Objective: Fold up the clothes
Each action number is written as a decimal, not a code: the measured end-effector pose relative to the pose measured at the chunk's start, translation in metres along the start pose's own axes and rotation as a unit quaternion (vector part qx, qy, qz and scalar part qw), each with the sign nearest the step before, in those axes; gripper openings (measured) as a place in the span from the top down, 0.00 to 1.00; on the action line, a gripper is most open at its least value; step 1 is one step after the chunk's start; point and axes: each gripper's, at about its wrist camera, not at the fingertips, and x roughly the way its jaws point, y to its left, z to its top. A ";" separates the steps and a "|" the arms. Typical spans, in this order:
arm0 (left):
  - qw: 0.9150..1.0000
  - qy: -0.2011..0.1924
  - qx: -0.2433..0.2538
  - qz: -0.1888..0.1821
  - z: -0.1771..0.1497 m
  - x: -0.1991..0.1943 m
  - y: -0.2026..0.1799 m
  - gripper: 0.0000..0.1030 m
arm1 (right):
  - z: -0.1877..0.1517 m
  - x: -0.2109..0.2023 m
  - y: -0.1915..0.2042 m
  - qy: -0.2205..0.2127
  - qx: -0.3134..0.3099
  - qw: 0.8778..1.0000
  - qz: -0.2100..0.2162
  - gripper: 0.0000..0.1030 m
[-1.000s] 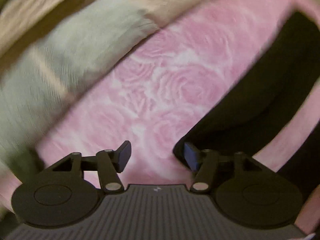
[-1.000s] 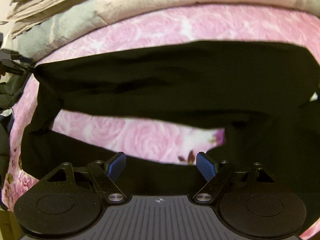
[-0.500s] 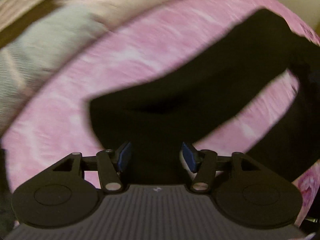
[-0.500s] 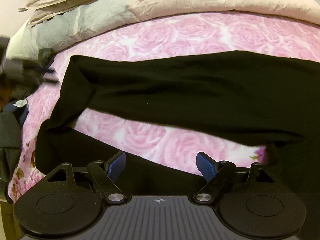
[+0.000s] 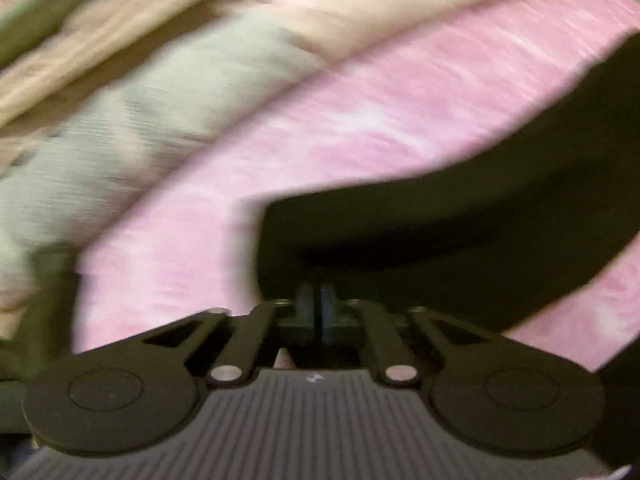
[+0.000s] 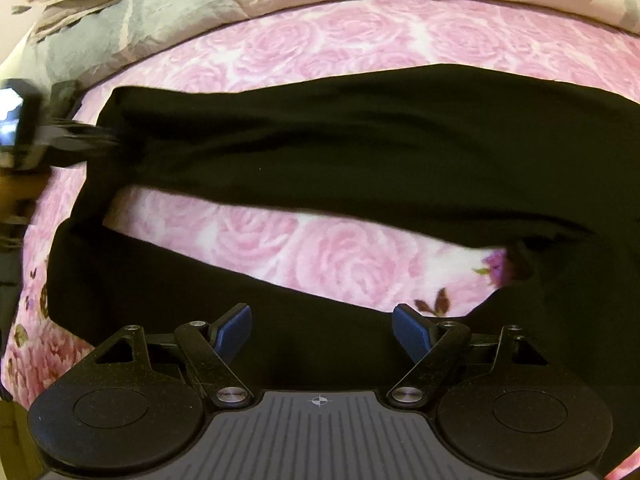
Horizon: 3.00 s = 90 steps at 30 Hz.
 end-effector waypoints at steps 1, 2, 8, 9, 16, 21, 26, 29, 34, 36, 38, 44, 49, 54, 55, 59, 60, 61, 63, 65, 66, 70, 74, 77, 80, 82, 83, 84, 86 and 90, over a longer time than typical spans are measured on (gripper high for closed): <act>1.000 0.002 -0.021 0.022 0.000 0.000 0.029 0.94 | 0.000 -0.001 -0.001 0.000 0.003 1.000 -0.001 0.22; 0.998 0.010 -0.043 0.045 0.000 0.004 0.059 0.92 | 0.000 -0.001 -0.003 -0.001 0.006 1.000 -0.002 0.22; 0.993 0.025 -0.096 0.058 -0.008 -0.006 0.126 0.60 | 0.005 0.009 0.005 -0.003 0.002 1.000 0.016 0.22; 0.995 0.023 -0.091 0.030 -0.010 -0.012 0.115 0.54 | 0.006 0.011 0.007 -0.002 0.001 1.000 0.018 0.22; 0.987 0.033 0.099 -0.125 -0.048 -0.024 -0.058 0.35 | 0.010 0.022 0.020 -0.016 -0.008 1.000 0.015 0.22; 0.971 0.067 0.217 -0.073 -0.065 0.004 -0.115 0.65 | 0.018 0.038 0.014 -0.025 0.017 1.000 -0.001 0.21; 0.994 0.039 0.069 -0.074 -0.040 -0.022 -0.034 0.96 | 0.023 0.043 0.006 -0.027 0.033 0.999 -0.012 0.21; 0.999 0.026 -0.048 -0.001 -0.027 -0.023 0.058 0.95 | 0.022 0.042 0.005 -0.030 0.028 0.999 -0.016 0.21; 0.983 0.064 -0.132 0.107 -0.037 0.004 0.142 0.79 | 0.020 0.043 0.004 -0.030 0.019 0.999 -0.020 0.21; 0.987 0.053 -0.110 0.107 -0.040 -0.001 0.132 0.69 | 0.018 0.043 0.007 -0.030 0.010 0.999 -0.022 0.21; 0.994 0.034 -0.058 0.081 -0.044 -0.008 0.102 0.62 | 0.015 0.043 0.009 -0.031 -0.003 0.999 -0.027 0.21; 0.964 -0.036 0.259 -0.039 -0.079 -0.003 -0.041 0.53 | 0.010 0.046 -0.008 -0.035 0.009 0.997 -0.065 0.21; 0.904 -0.028 0.425 -0.041 -0.106 0.034 -0.087 0.54 | 0.011 0.041 -0.035 -0.042 0.014 0.993 -0.107 0.21; 0.905 -0.009 0.424 -0.034 -0.101 0.052 -0.075 0.93 | 0.009 0.046 -0.045 -0.018 -0.083 0.986 -0.144 0.21; 0.909 0.001 0.415 -0.036 -0.099 0.052 -0.072 0.98 | 0.008 0.049 -0.048 -0.009 -0.095 0.985 -0.145 0.21; 0.936 0.016 0.344 -0.071 -0.096 0.024 -0.054 0.99 | 0.004 0.034 -0.058 -0.007 -0.077 0.990 -0.121 0.21; 0.941 0.020 0.330 -0.079 -0.098 0.016 -0.049 0.98 | 0.003 0.026 -0.059 -0.016 -0.069 0.992 -0.108 0.21; 0.944 0.026 0.316 -0.085 -0.101 0.009 -0.045 0.97 | 0.002 0.019 -0.059 -0.024 -0.060 0.993 -0.096 0.21; 0.954 0.040 0.284 -0.094 -0.108 -0.005 -0.036 0.93 | 0.001 0.004 -0.055 -0.038 -0.042 0.995 -0.082 0.21; 0.963 0.054 0.250 -0.083 -0.118 -0.017 -0.027 0.78 | -0.002 -0.007 -0.051 -0.047 -0.026 0.996 -0.067 0.21; 0.968 0.057 0.233 -0.071 -0.124 -0.025 -0.022 0.68 | -0.003 -0.010 -0.048 -0.049 -0.022 0.997 -0.062 0.21; 0.977 0.050 0.203 -0.048 -0.159 -0.063 -0.016 0.48 | -0.016 -0.019 -0.028 -0.049 -0.042 0.997 -0.053 0.21; 0.948 0.024 0.298 -0.109 -0.217 -0.110 -0.065 0.48 | -0.033 -0.020 -0.008 -0.038 -0.060 0.997 -0.043 0.21; 0.919 0.024 0.372 -0.129 -0.250 -0.118 -0.105 0.48 | -0.043 -0.019 -0.002 -0.035 -0.063 0.997 -0.042 0.21; 0.910 0.024 0.402 -0.099 -0.267 -0.102 -0.124 0.51 | -0.050 -0.022 0.003 -0.035 -0.065 0.996 -0.046 0.21; 0.912 0.029 0.398 -0.098 -0.266 -0.098 -0.125 0.52 | -0.055 -0.027 0.004 -0.040 -0.065 0.995 -0.057 0.21; 0.912 0.033 0.396 -0.099 -0.264 -0.097 -0.125 0.63 | -0.058 -0.030 0.004 -0.042 -0.063 0.995 -0.063 0.21; 0.913 0.036 0.394 -0.100 -0.263 -0.097 -0.125 0.75 | -0.061 -0.035 0.003 -0.046 -0.057 0.995 -0.070 0.21; 0.913 0.042 0.396 -0.086 -0.263 -0.096 -0.125 0.95 | -0.070 -0.044 -0.002 -0.051 -0.029 0.995 -0.081 0.21; 0.923 0.046 0.375 -0.067 -0.263 -0.107 -0.125 0.99 | -0.090 -0.057 -0.020 -0.044 0.036 0.994 -0.091 0.21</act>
